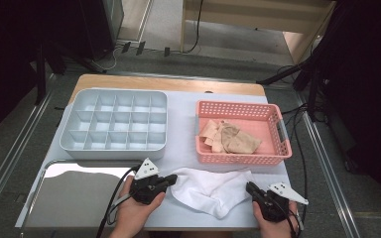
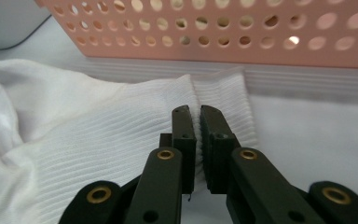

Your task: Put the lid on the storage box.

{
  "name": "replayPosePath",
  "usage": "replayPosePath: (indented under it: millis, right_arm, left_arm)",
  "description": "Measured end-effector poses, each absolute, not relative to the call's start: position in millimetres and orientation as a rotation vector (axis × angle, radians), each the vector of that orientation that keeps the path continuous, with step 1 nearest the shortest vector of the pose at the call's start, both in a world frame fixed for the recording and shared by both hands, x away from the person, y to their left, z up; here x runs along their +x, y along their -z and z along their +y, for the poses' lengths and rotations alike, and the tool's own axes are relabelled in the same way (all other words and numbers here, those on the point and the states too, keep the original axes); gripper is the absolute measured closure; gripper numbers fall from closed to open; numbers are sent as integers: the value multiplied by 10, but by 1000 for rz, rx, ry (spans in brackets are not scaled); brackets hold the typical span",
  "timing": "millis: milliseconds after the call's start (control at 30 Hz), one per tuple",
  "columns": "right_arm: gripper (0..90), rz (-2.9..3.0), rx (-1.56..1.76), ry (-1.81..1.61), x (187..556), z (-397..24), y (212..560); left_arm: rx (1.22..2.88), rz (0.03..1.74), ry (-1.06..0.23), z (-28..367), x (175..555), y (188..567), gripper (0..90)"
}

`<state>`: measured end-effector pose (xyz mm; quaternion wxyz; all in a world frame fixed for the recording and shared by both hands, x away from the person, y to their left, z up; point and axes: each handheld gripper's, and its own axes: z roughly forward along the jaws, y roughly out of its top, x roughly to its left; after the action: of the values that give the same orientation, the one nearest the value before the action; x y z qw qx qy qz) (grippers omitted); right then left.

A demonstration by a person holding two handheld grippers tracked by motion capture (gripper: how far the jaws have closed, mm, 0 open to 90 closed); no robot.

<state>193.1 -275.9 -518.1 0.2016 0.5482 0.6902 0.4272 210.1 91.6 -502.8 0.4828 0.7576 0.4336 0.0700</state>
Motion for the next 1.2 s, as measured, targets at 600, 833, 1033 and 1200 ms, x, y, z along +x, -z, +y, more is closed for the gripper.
replayPosePath:
  millis: [600,833,1033,1200]
  right_arm:
    - [713,1821,1647,-1252,1649,-3079,5249]
    - [611,1834,1685,-1249,1581,-3071,5298]
    - [717,1872,1673,-1193,1571,-2963,5322]
    - [839,1887,1670,-1177,1546,-2961,5305]
  left_arm:
    - [1828,1141,-165,1103,1908,5209,788]
    - [1741,1169,-76,1130,1972,5209,664]
    - [1848,1156,-85,997,1938,5244,652]
    - [1883,1108,-123,976,1882,5229,900]
